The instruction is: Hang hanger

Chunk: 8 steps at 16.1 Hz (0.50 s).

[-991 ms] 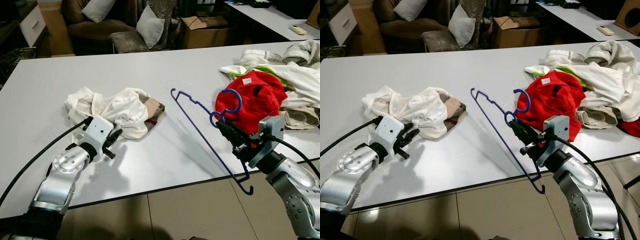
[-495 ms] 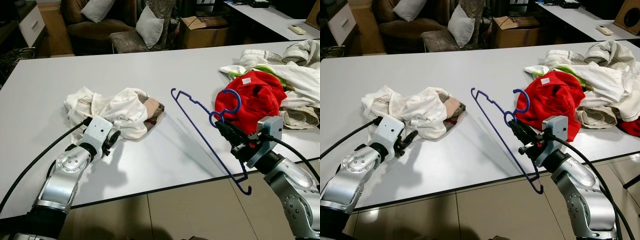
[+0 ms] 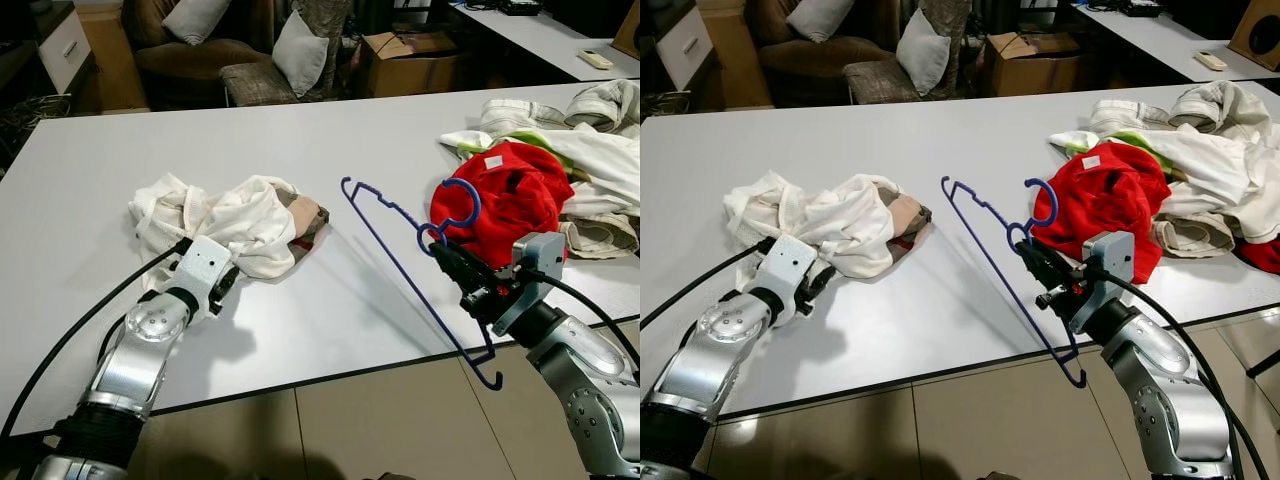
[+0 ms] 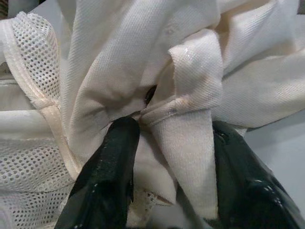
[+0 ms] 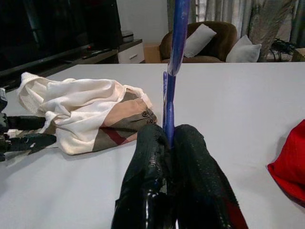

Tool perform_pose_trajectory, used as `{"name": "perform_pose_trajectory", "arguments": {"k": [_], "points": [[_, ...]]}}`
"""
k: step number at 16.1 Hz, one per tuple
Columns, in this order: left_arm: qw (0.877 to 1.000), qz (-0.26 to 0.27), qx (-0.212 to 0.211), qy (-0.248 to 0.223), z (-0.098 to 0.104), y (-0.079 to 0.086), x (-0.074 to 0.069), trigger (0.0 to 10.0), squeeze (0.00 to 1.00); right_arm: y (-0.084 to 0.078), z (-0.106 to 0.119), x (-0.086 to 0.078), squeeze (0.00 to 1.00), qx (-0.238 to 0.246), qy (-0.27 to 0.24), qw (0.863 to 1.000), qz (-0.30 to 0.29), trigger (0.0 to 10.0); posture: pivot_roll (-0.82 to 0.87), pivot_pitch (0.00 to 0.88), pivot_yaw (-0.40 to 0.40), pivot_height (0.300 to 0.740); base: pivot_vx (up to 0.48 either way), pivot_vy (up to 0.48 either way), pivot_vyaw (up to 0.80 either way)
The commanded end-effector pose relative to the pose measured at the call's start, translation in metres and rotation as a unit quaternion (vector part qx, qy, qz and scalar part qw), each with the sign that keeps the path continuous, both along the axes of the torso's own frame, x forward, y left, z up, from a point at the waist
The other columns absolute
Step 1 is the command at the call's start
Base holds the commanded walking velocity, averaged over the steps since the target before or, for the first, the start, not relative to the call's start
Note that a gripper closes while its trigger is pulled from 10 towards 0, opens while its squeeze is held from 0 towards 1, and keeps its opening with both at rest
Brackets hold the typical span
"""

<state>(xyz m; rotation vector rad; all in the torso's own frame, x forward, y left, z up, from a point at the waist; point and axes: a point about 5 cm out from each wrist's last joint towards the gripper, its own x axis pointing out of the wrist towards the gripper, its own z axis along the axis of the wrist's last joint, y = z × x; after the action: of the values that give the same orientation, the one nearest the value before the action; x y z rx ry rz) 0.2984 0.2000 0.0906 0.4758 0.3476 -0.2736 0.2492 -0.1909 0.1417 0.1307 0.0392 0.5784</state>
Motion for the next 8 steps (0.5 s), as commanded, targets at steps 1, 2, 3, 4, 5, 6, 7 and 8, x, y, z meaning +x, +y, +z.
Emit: {"name": "perform_pose_trajectory", "arguments": {"k": [1,2,3,4,5,6,7,8], "points": [[1.000,0.000,-0.002,-0.011,0.0047,-0.0010,0.0041,0.0,0.00,0.0017,0.0056,0.0006,0.00,-0.001,-0.011,1.000,0.001,10.0,-0.13,0.000,0.005,0.740,0.000,0.000,0.00],[1.000,-0.001,-0.003,-0.012,0.0050,-0.0010,0.0040,0.0,0.00,0.0016,0.0054,0.0003,0.00,-0.001,-0.010,1.000,0.001,10.0,-0.13,0.000,0.006,0.740,0.000,0.000,0.00],[1.000,-0.002,-0.007,-0.013,0.0051,-0.0014,0.0039,0.0,0.00,0.0016,0.0050,-0.0002,0.00,-0.001,-0.010,1.000,0.002,10.0,-0.12,0.000,0.007,0.740,0.000,0.000,0.00],[1.000,-0.004,-0.011,-0.016,0.0058,-0.0021,0.0042,0.0,0.00,0.0019,0.0048,-0.0006,0.00,-0.001,-0.010,1.000,0.003,10.0,-0.12,0.000,0.008,0.740,0.000,0.000,0.00],[1.000,-0.005,-0.013,-0.016,0.0059,-0.0023,0.0044,0.0,0.00,0.0021,0.0048,-0.0006,0.00,0.000,-0.010,1.000,0.004,10.0,-0.12,0.000,0.008,0.740,0.000,0.000,0.00],[1.000,-0.004,-0.014,-0.019,0.0065,-0.0022,0.0047,0.0,0.00,0.0021,0.0047,-0.0008,0.00,0.000,-0.010,1.000,0.004,10.0,-0.12,0.000,0.009,0.740,0.000,0.000,0.00],[1.000,-0.005,-0.018,-0.022,0.0080,-0.0021,0.0050,0.0,0.00,0.0019,0.0047,-0.0010,0.00,0.000,-0.011,1.000,0.004,10.0,-0.12,0.000,0.009,0.740,0.000,0.000,0.00],[0.999,-0.014,-0.030,-0.021,0.0119,-0.0019,0.0047,0.0,0.00,0.0006,0.0058,-0.0024,0.00,0.000,-0.015,1.000,0.009,10.0,-0.13,0.000,0.010,0.740,0.000,0.000,0.00]]}}
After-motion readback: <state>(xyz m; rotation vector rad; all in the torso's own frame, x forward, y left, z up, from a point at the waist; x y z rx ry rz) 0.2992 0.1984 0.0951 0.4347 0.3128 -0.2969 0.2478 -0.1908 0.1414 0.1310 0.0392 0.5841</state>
